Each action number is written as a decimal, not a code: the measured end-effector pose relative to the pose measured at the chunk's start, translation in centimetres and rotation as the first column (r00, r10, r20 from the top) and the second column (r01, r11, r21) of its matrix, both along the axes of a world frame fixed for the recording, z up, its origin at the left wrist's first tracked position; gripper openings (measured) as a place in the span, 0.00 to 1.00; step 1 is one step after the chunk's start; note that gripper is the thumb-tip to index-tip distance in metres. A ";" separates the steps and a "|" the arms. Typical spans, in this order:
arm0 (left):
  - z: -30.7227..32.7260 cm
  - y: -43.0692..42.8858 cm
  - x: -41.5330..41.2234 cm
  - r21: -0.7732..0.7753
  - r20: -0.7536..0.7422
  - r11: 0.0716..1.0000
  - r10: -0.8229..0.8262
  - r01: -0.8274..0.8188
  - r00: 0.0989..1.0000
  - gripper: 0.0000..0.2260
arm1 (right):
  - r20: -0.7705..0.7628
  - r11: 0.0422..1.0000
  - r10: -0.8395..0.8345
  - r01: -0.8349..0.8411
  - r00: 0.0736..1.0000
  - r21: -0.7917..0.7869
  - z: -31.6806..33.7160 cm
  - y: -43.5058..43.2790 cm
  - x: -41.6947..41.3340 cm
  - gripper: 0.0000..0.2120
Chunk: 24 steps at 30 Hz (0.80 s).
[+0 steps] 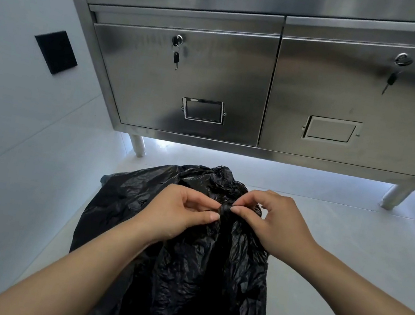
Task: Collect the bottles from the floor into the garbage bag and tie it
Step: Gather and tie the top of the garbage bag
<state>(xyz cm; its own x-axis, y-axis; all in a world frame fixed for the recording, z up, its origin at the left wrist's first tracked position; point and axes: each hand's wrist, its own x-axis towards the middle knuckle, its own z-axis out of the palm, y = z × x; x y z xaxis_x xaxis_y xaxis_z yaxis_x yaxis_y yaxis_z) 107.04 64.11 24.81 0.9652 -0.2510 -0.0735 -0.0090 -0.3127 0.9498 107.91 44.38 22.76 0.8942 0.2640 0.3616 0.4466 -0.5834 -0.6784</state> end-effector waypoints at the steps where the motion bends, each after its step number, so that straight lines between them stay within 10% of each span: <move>1: 0.0 0.1 0.0 0.069 0.044 0.998 0.013 -0.016 0.999 0.09 | -0.003 1.000 0.001 -0.001 1.000 -0.008 -0.1 0.0 -0.1 0.08; 6: 0.0 0.8 0.5 0.200 0.293 0.972 0.057 -0.119 0.954 0.11 | 0.007 1.000 -0.015 0.015 1.000 0.028 -0.5 0.3 0.3 0.09; 16: -1.2 4.1 1.0 0.083 0.250 0.948 0.278 -0.307 0.927 0.10 | -0.086 0.988 -0.109 0.118 0.990 0.103 -1.7 -0.9 0.8 0.09; 24: -1.4 5.3 1.3 0.256 0.266 0.947 0.124 -0.194 0.956 0.08 | -0.076 0.973 -0.086 0.100 0.993 0.209 -0.3 0.1 0.5 0.07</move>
